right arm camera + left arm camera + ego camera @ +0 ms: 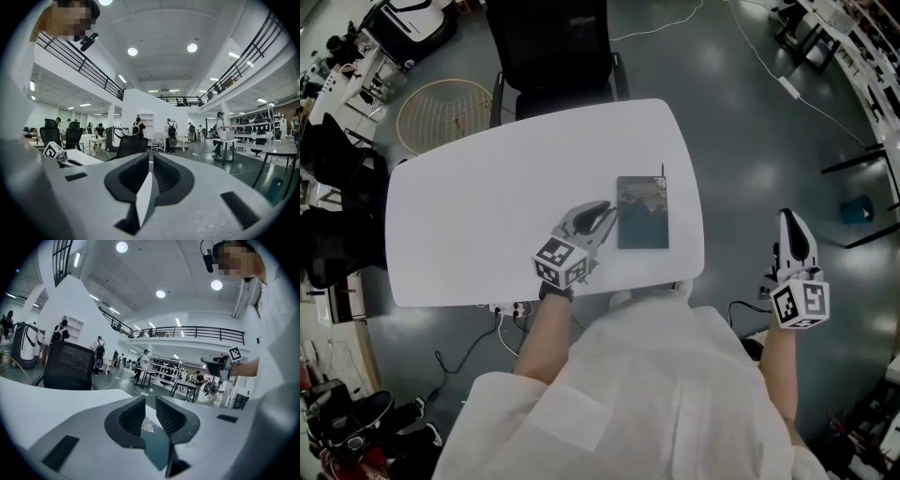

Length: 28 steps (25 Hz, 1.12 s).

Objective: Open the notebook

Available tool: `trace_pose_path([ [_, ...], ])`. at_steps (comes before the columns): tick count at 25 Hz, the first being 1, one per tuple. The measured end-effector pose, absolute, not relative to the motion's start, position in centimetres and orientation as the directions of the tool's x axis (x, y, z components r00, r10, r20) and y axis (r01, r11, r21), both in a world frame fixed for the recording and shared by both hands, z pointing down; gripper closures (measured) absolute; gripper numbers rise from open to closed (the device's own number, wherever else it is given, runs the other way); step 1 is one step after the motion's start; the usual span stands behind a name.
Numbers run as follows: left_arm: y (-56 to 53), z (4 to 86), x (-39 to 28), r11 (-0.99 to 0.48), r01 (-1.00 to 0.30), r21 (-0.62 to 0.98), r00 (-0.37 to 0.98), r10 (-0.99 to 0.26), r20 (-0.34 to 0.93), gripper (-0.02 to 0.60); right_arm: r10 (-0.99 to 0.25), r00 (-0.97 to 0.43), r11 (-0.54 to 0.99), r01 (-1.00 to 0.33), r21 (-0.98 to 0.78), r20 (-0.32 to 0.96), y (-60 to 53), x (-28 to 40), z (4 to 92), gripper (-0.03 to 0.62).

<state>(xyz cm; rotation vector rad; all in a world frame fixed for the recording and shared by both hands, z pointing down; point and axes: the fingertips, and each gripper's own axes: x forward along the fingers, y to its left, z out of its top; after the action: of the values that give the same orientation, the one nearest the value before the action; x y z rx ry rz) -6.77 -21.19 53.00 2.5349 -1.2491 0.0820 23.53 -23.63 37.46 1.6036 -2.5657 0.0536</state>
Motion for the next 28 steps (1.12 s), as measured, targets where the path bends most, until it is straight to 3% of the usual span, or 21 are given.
trace_pose_path([
  [7,-21.5,58.2,-6.5,-0.542,-0.796,0.269,0.603,-0.746,0.283,0.537,-0.875,-0.462,0.472,-0.880,0.048,0.146,-24.2,22.9,37.9,0.554],
  [14,-21.8,61.6,-5.4,-0.514,-0.800,0.311,0.599,-0.721,0.350,0.484,-0.868,-0.469,0.482,-0.875,0.047,0.163,-24.1,23.2,38.6,0.553],
  [19,-22.7,63.7,-5.1,-0.468,-0.817,0.336,0.572,-0.726,0.381,0.412,-0.863,-0.474,0.489,-0.871,0.050,0.176,-24.0,23.0,39.0,0.551],
  [28,-23.4,66.7,-4.7,-0.408,-0.830,0.381,0.551,-0.709,0.440,0.378,-0.861,-0.469,0.488,-0.871,0.060,0.198,-24.0,23.4,39.5,0.548],
])
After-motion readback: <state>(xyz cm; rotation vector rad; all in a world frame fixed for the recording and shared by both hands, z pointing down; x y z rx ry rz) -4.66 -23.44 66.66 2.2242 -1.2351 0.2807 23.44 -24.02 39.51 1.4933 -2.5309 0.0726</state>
